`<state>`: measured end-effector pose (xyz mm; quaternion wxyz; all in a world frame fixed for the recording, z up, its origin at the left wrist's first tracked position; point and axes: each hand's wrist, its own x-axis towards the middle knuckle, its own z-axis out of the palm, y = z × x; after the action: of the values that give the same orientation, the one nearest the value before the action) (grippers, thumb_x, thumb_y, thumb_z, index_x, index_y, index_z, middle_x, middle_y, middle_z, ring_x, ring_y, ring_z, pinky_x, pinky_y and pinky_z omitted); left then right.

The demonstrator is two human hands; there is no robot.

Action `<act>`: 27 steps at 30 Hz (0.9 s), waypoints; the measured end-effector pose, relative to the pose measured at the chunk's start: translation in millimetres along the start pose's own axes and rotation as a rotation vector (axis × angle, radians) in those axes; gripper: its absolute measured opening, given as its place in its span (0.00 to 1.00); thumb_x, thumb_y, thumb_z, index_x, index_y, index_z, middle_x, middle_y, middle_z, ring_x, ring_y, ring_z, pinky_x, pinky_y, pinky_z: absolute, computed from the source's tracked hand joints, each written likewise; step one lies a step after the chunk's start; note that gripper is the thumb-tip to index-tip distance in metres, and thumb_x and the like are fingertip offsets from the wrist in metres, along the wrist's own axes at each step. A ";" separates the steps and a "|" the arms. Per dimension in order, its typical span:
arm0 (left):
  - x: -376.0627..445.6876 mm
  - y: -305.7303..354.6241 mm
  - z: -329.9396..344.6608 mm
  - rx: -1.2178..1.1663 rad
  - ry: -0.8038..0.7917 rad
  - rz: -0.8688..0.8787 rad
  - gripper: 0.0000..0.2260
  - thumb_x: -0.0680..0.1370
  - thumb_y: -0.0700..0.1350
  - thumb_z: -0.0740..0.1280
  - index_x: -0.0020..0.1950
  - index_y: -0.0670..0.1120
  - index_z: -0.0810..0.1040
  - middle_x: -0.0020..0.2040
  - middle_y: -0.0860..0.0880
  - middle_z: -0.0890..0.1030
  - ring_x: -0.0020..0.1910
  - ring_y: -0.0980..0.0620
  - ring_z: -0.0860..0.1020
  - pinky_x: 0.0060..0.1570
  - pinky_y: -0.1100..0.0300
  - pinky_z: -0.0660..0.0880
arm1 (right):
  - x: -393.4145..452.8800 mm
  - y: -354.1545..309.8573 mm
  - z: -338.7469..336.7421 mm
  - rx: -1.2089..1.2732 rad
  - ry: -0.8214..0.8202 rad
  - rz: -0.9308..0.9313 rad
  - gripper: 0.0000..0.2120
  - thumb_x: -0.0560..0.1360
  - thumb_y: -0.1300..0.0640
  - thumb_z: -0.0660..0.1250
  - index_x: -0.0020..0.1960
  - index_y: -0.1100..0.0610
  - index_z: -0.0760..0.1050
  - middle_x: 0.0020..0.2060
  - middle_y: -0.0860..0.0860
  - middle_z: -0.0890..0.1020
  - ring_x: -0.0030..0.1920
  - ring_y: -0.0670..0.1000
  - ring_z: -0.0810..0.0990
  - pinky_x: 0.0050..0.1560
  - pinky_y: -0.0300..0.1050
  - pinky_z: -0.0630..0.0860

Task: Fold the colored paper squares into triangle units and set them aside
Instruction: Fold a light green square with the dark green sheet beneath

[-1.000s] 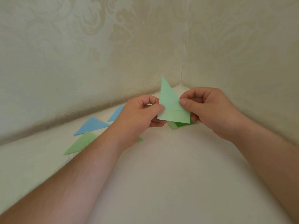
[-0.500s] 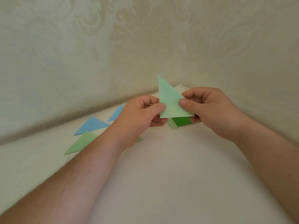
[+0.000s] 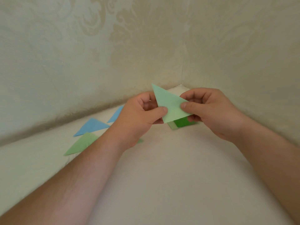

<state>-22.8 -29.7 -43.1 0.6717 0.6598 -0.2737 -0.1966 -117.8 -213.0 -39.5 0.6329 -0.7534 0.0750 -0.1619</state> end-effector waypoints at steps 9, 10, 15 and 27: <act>1.5 0.3 -0.8 -0.098 -0.012 -0.021 0.09 0.80 0.31 0.67 0.57 0.41 0.81 0.52 0.42 0.87 0.49 0.46 0.85 0.52 0.52 0.82 | -2.5 -1.9 -1.5 -0.001 -0.062 0.041 0.09 0.79 0.65 0.68 0.50 0.54 0.84 0.48 0.65 0.82 0.42 0.55 0.78 0.40 0.43 0.77; 1.6 0.9 -0.7 -0.106 -0.008 -0.026 0.09 0.80 0.32 0.67 0.56 0.42 0.81 0.52 0.42 0.87 0.49 0.46 0.85 0.52 0.52 0.82 | -2.9 -1.8 -0.9 -0.012 -0.068 0.038 0.08 0.79 0.65 0.69 0.51 0.54 0.84 0.51 0.65 0.82 0.42 0.54 0.78 0.40 0.42 0.78; 2.4 0.8 -0.4 -0.028 0.068 0.049 0.08 0.77 0.35 0.69 0.52 0.45 0.85 0.48 0.44 0.86 0.45 0.49 0.82 0.50 0.52 0.78 | -0.5 2.2 1.8 -0.039 -0.028 -0.079 0.14 0.70 0.56 0.74 0.55 0.47 0.83 0.47 0.51 0.83 0.42 0.53 0.77 0.43 0.51 0.73; -1.0 4.0 1.4 -0.097 0.003 -0.001 0.18 0.78 0.34 0.73 0.65 0.49 0.79 0.49 0.50 0.87 0.48 0.52 0.84 0.47 0.57 0.80 | -1.7 -6.2 1.2 0.143 0.079 -0.126 0.11 0.75 0.68 0.73 0.48 0.53 0.82 0.37 0.49 0.83 0.35 0.49 0.78 0.38 0.41 0.75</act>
<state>-24.9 -29.9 -39.2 0.7032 0.6268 -0.2625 -0.2091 -119.6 -210.1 -33.9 0.6701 -0.7027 0.0405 -0.2358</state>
